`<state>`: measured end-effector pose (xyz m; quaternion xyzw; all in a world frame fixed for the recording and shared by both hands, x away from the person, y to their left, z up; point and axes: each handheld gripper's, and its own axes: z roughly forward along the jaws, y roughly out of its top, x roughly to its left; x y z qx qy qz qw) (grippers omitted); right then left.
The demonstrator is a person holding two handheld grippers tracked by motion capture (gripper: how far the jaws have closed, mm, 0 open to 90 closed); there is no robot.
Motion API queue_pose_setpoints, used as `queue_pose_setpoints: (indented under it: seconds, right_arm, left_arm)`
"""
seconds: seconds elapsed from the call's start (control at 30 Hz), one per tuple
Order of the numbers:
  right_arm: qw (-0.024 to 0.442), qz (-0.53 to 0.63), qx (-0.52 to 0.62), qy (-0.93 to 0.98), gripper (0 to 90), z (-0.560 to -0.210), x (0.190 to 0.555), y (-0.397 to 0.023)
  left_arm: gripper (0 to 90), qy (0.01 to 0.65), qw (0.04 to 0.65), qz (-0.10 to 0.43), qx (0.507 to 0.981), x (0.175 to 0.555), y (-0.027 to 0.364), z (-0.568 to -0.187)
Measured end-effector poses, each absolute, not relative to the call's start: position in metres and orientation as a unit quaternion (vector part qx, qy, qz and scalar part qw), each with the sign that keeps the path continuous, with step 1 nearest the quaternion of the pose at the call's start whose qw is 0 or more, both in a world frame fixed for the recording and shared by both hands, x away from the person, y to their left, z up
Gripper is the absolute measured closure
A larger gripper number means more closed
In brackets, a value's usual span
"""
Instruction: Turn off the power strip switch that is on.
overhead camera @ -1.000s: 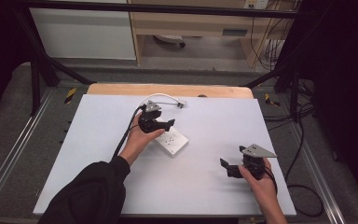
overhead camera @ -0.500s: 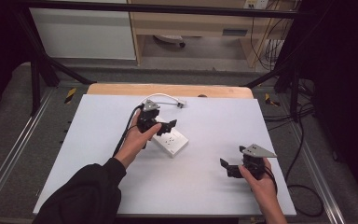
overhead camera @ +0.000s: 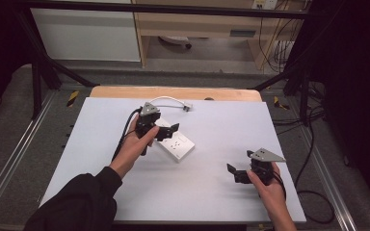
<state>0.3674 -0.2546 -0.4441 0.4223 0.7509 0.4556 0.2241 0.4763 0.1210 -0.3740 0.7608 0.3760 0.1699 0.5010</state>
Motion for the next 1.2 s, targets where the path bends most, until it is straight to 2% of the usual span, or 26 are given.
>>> queue_pose_setpoints:
  seconds: [0.9,1.2]
  right_arm:
    - [0.223,0.456,0.419,0.753,2.5,-0.444,0.368,-0.254]
    - [0.223,0.455,0.418,0.754,2.5,-0.445,0.368,-0.254]
  left_arm:
    - [6.3,0.361,0.531,0.164,0.749,0.435,0.166,-0.348]
    - [6.3,0.371,0.539,0.182,0.734,0.418,0.187,-0.347]
